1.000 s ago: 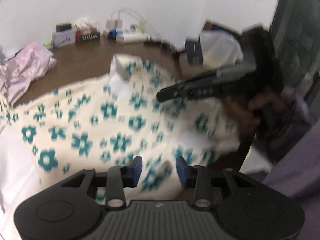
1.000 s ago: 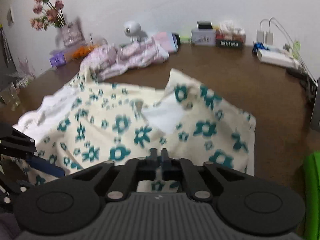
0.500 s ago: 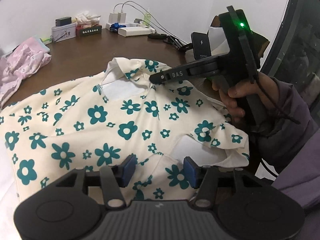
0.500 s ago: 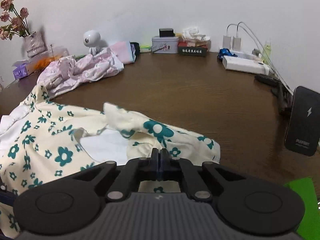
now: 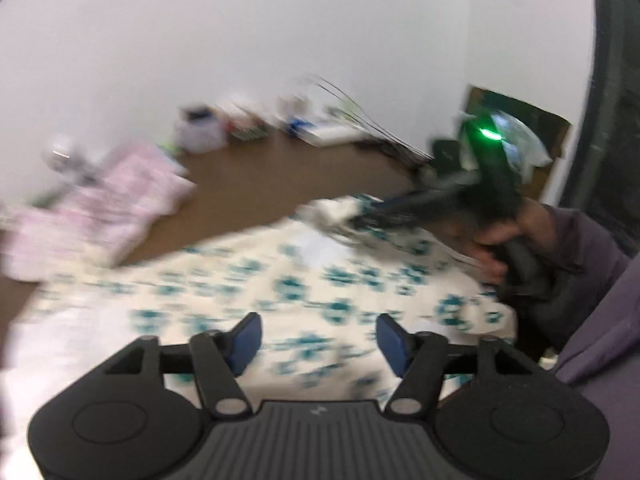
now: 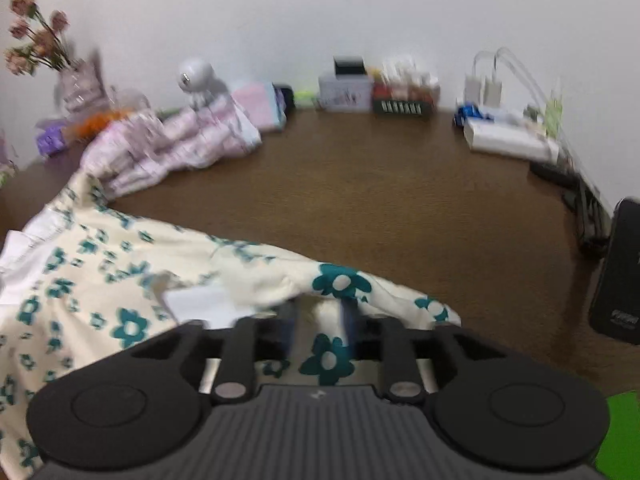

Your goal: Fold clothes

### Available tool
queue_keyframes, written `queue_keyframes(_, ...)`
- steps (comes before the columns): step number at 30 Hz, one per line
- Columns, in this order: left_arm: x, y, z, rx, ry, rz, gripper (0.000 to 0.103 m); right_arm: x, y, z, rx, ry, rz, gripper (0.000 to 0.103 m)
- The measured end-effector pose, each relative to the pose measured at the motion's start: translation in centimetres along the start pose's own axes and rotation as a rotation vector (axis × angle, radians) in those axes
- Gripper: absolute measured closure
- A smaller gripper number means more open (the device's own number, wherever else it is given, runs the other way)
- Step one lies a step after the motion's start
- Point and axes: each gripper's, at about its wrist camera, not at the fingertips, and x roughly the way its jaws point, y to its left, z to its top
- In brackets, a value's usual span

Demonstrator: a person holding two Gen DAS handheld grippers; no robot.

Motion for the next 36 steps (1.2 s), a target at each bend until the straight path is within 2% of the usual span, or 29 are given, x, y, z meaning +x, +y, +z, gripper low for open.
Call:
queue_keyframes(4,-4.1,1.8,-2.4,0.052,0.007,0.148,0.035,-3.7,1.0,0.3,-0.018,-0.085,0.117,0.042)
queue_keyframes(6,-5.9,2.6,-3.4,0.061,0.003,0.177,0.035,-5.4,1.8,0.1,-0.047,-0.101,0.15,0.03)
queue_keyframes(8,-6.9,3.4,-4.5,0.054,-0.01,0.185,0.034,-7.0,2.8,-0.3,-0.087,-0.108,0.176,0.026)
queue_keyframes(12,-7.5,4.7,-7.1,0.039,-0.001,0.176,0.033,-9.8,4.1,-2.8,-0.159,-0.108,0.235,0.025)
queue_keyframes(17,-7.8,5.3,-11.0,0.123,0.011,0.059,0.033,-12.9,5.2,-7.2,-0.252,-0.106,0.301,0.025)
queue_keyframes(20,-7.3,5.9,-12.9,0.174,0.022,0.032,0.033,-14.0,7.3,-9.4,-0.332,-0.085,0.333,0.026)
queue_keyframes(22,-6.9,6.5,-13.8,0.186,0.014,0.035,0.033,-13.8,8.5,-10.2,-0.347,-0.059,0.358,0.03)
queue_keyframes(24,-6.6,7.1,-14.4,0.193,0.006,0.042,0.033,-13.0,9.2,-10.7,-0.353,-0.032,0.332,0.047)
queue_keyframes(26,-6.5,7.6,-14.8,0.2,-0.008,0.036,0.034,-12.4,9.4,-10.8,-0.355,-0.004,0.296,0.052)
queue_keyframes(28,-6.5,8.0,-15.1,0.206,-0.021,0.035,0.034,-12.0,9.1,-11.1,-0.37,0.024,0.264,0.053)
queue_keyframes(30,-6.3,8.4,-15.3,0.207,-0.028,0.044,0.034,-12.0,8.5,-11.6,-0.37,0.029,0.264,0.055)
queue_keyframes(31,-6.3,8.6,-15.3,0.203,-0.035,0.037,0.037,-12.1,8.1,-11.7,-0.36,0.031,0.274,0.067)
queue_keyframes(32,-6.3,8.8,-15.4,0.2,-0.043,0.03,0.049,-12.2,7.9,-11.8,-0.362,0.034,0.274,0.089)
queue_keyframes(33,-6.2,9.1,-15.4,0.189,-0.045,0.023,0.057,-12.5,7.7,-12.0,-0.371,0.038,0.268,0.096)
queue_keyframes(34,-6.1,9.6,-15.3,0.174,-0.04,0.019,0.072,-12.7,7.6,-12.1,-0.38,0.042,0.261,0.096)
queue_keyframes(35,-6.0,10.0,-15.2,0.16,-0.034,0.016,0.076,-13.0,7.5,-12.2,-0.386,0.048,0.251,0.096)
queue_keyframes(36,-5.9,10.2,-15.0,0.155,-0.032,0.017,0.077,-13.1,7.3,-12.1,-0.391,0.054,0.244,0.096)
